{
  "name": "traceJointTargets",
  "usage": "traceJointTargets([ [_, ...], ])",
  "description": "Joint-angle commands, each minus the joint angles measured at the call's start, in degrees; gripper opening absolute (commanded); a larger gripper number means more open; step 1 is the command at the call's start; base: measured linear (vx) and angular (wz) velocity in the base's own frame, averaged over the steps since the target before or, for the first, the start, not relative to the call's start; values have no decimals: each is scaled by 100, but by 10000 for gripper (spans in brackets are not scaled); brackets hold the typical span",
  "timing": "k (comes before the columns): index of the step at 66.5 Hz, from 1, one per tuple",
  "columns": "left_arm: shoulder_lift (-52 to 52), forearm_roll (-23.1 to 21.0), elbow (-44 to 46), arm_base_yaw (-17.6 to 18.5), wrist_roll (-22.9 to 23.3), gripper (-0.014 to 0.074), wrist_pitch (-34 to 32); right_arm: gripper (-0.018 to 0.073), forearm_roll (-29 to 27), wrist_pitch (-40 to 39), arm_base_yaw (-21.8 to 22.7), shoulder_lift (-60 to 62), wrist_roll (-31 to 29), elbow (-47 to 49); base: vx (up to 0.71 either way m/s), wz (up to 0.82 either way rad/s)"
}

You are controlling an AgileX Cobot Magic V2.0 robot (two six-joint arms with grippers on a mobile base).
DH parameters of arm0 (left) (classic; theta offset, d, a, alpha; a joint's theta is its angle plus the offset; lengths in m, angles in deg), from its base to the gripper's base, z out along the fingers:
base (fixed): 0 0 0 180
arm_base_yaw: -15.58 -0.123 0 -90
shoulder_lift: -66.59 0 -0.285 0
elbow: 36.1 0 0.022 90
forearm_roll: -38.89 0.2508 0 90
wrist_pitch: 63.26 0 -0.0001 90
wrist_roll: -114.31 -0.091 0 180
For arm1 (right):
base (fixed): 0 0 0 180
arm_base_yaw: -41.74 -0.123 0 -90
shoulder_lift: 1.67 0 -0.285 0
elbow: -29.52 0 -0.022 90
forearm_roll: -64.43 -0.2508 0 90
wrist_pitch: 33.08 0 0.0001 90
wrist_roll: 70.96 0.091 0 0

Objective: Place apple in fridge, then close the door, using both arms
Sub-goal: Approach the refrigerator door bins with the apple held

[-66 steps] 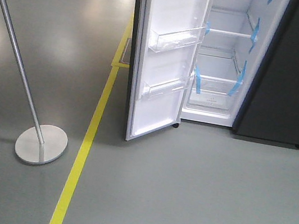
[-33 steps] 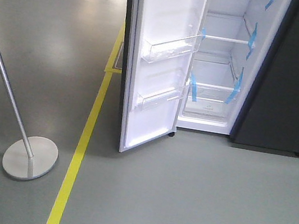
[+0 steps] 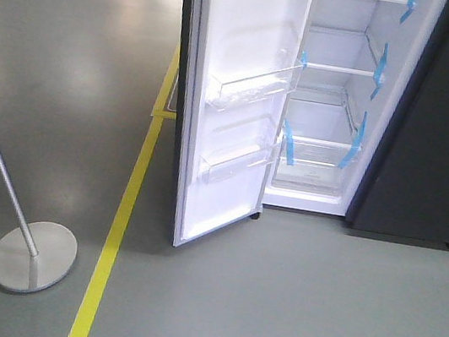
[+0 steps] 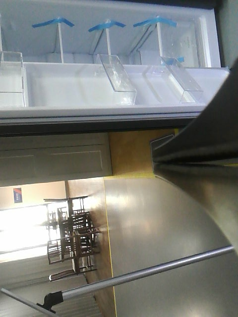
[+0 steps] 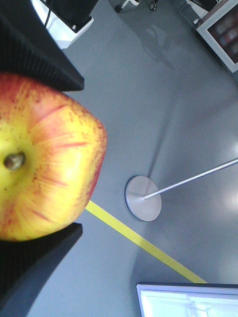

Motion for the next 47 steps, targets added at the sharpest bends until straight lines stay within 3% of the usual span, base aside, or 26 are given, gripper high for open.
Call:
traceJointTargets([
  [1,88,-21,95,40,63,-6,-395,150,-349,-209,19,-38,-60,131,14,2],
  [47,88,-21,95,40,63,-6,-395,150,-349,-209,19,-38,-60,131,13,0],
])
